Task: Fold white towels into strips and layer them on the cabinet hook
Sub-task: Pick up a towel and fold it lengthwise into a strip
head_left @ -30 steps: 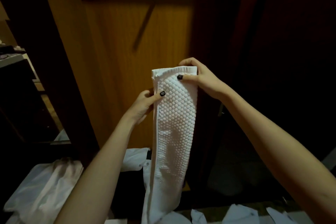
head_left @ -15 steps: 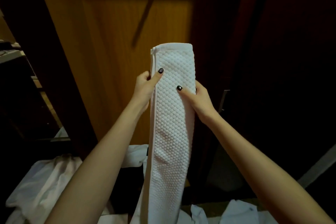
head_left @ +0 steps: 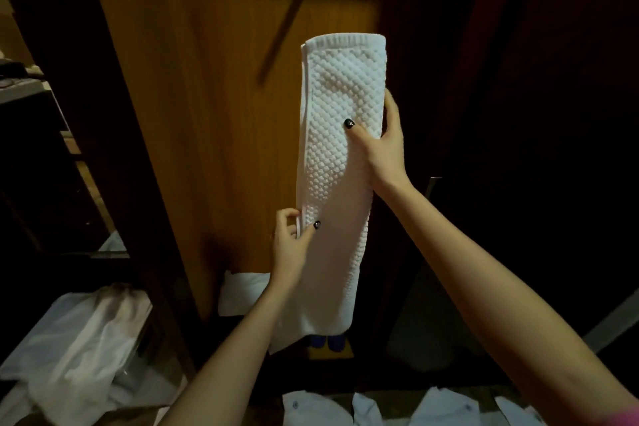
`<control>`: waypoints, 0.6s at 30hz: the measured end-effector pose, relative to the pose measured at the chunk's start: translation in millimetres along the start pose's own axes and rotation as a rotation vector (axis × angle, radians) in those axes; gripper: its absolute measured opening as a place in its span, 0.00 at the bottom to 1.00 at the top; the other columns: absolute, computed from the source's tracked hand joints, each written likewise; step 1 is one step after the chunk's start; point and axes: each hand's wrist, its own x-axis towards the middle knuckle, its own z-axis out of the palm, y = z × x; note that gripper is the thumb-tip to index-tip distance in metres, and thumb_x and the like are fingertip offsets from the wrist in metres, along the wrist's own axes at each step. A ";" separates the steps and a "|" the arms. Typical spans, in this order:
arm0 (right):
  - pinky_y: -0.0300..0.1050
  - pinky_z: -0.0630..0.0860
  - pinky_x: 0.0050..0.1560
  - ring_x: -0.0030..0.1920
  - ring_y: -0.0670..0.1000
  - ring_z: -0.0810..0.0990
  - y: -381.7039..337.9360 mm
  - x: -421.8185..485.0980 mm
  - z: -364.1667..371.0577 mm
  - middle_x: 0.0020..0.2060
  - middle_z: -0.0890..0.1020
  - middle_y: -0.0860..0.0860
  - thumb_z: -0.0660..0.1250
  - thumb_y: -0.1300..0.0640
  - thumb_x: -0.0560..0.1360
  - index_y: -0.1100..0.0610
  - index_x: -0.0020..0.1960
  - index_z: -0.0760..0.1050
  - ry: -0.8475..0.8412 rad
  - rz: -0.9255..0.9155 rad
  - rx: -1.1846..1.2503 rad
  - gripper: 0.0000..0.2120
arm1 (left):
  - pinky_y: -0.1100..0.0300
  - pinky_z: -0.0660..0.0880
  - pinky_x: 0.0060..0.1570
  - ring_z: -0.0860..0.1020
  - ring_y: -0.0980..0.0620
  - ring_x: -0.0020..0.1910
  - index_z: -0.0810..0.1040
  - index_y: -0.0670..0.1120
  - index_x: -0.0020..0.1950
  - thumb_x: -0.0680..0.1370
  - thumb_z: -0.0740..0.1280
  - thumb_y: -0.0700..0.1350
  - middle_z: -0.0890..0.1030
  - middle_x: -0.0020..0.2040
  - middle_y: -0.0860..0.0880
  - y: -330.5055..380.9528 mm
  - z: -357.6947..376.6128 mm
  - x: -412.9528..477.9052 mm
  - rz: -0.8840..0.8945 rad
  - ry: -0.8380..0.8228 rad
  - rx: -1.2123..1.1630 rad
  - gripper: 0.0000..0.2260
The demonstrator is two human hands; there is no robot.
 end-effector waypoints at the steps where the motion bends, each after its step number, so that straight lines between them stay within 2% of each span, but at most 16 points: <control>1: 0.58 0.71 0.68 0.70 0.52 0.71 -1.1 1.9 -0.3 0.72 0.70 0.54 0.71 0.64 0.75 0.58 0.77 0.59 0.005 -0.022 -0.002 0.35 | 0.51 0.81 0.40 0.83 0.53 0.42 0.71 0.58 0.50 0.75 0.72 0.44 0.82 0.42 0.54 1.9 0.4 3.5 -0.019 0.011 -0.013 0.13; 4: 0.60 0.67 0.71 0.74 0.52 0.66 -2.4 6.3 -2.2 0.76 0.64 0.53 0.70 0.64 0.76 0.56 0.80 0.52 0.034 -0.042 -0.016 0.39 | 0.40 0.79 0.46 0.80 0.40 0.46 0.73 0.48 0.51 0.77 0.71 0.44 0.80 0.46 0.42 6.8 4.5 13.3 -0.022 -0.093 0.056 0.08; 5: 0.58 0.67 0.72 0.74 0.51 0.66 -2.3 7.5 -2.9 0.76 0.63 0.53 0.70 0.63 0.76 0.56 0.80 0.52 0.039 -0.051 -0.026 0.39 | 0.39 0.78 0.48 0.80 0.38 0.48 0.73 0.45 0.52 0.77 0.71 0.44 0.80 0.48 0.39 6.5 5.7 15.3 -0.039 -0.124 0.074 0.09; 7: 0.55 0.69 0.71 0.73 0.48 0.67 -1.6 9.5 -4.8 0.76 0.63 0.52 0.69 0.63 0.77 0.55 0.80 0.51 0.051 -0.059 -0.034 0.39 | 0.38 0.78 0.49 0.80 0.39 0.48 0.74 0.43 0.54 0.77 0.71 0.43 0.80 0.50 0.38 7.1 7.5 17.2 -0.064 -0.120 0.053 0.10; 9: 0.53 0.69 0.71 0.73 0.48 0.67 0.2 12.4 -5.9 0.77 0.62 0.52 0.69 0.64 0.77 0.54 0.80 0.50 0.058 -0.058 -0.032 0.39 | 0.40 0.77 0.46 0.78 0.41 0.43 0.75 0.35 0.48 0.77 0.71 0.39 0.79 0.45 0.35 8.5 9.5 18.6 -0.017 -0.157 0.059 0.09; 11: 0.55 0.69 0.71 0.74 0.50 0.66 2.3 15.9 -6.6 0.77 0.61 0.53 0.68 0.64 0.77 0.55 0.80 0.50 0.054 -0.056 -0.031 0.39 | 0.48 0.68 0.37 0.69 0.46 0.36 0.71 0.31 0.40 0.76 0.70 0.37 0.73 0.36 0.38 9.5 11.1 18.2 0.002 -0.213 0.034 0.12; 12: 0.56 0.70 0.70 0.74 0.51 0.67 3.2 18.1 -7.3 0.77 0.61 0.54 0.68 0.65 0.77 0.56 0.80 0.50 0.054 -0.055 -0.027 0.39 | 0.51 0.64 0.38 0.67 0.47 0.36 0.69 0.31 0.40 0.77 0.70 0.37 0.71 0.36 0.40 9.6 10.9 18.3 -0.008 -0.233 -0.002 0.13; 14: 0.55 0.71 0.69 0.73 0.51 0.68 3.8 23.0 -9.4 0.77 0.61 0.55 0.69 0.65 0.77 0.56 0.80 0.48 0.047 -0.048 -0.005 0.40 | 0.51 0.63 0.40 0.68 0.47 0.40 0.69 0.31 0.44 0.78 0.69 0.39 0.72 0.40 0.41 9.2 7.1 17.5 -0.045 -0.291 -0.082 0.13; 16: 0.55 0.73 0.68 0.72 0.52 0.70 4.1 26.9 -11.8 0.77 0.60 0.55 0.70 0.64 0.76 0.54 0.80 0.47 0.025 -0.029 0.028 0.42 | 0.48 0.70 0.41 0.73 0.44 0.40 0.69 0.33 0.51 0.79 0.68 0.40 0.77 0.44 0.37 8.0 3.1 15.9 -0.084 -0.337 -0.152 0.12; 17: 0.56 0.73 0.67 0.71 0.53 0.70 4.3 28.5 -12.8 0.77 0.60 0.56 0.70 0.64 0.76 0.53 0.80 0.46 0.013 -0.018 0.045 0.43 | 0.47 0.74 0.42 0.77 0.42 0.41 0.70 0.35 0.55 0.79 0.68 0.40 0.79 0.48 0.34 9.3 1.8 14.1 -0.112 -0.350 -0.189 0.11; 18: 0.56 0.73 0.67 0.71 0.53 0.71 4.8 29.6 -13.3 0.77 0.60 0.56 0.70 0.63 0.76 0.52 0.80 0.46 0.003 -0.011 0.064 0.44 | 0.49 0.78 0.43 0.80 0.42 0.44 0.69 0.39 0.61 0.79 0.68 0.41 0.81 0.53 0.35 10.0 1.8 12.6 -0.152 -0.363 -0.231 0.14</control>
